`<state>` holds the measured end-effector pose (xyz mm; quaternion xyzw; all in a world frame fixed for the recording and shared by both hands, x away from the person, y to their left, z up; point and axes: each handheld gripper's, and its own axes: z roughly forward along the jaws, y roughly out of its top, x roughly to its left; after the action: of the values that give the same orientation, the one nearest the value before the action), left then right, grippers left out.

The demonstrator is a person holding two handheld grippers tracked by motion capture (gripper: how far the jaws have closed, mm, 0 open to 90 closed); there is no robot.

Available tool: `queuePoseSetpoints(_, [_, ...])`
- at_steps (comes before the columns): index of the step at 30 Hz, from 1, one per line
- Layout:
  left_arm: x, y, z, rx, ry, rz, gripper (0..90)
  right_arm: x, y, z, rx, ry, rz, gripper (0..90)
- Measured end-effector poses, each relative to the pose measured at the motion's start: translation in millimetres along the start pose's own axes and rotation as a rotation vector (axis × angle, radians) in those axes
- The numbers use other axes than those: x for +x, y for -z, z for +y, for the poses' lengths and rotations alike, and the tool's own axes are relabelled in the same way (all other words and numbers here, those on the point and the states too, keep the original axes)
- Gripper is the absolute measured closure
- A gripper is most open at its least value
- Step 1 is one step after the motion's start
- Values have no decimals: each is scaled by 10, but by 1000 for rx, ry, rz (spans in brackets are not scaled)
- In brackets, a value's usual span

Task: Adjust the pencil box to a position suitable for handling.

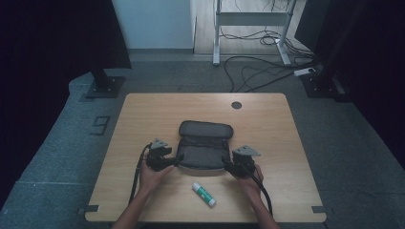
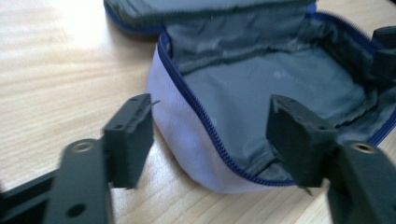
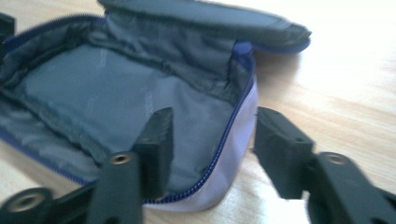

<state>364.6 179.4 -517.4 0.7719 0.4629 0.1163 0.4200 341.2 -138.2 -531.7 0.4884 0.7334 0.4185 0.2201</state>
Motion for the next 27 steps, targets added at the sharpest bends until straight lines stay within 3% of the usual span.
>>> queuePoseSetpoints(3, [-19,63,15,-26,-10,5,295,12,74,25,-39,-3,-15,383])
queuePoseSetpoints(6, [-28,98,16,-34,-18,11,296,9,122,24,-57,2,-13,380])
queuePoseSetpoints(16, [-3,358,-164,-46,-30,39,313,25,332,-35,-82,39,50,372])
queuePoseSetpoints(23, [65,596,-346,-54,-13,51,315,52,566,-113,-93,42,106,373])
queuePoseSetpoints(27, [88,632,-419,-47,-11,54,316,83,672,-170,-87,65,130,373])
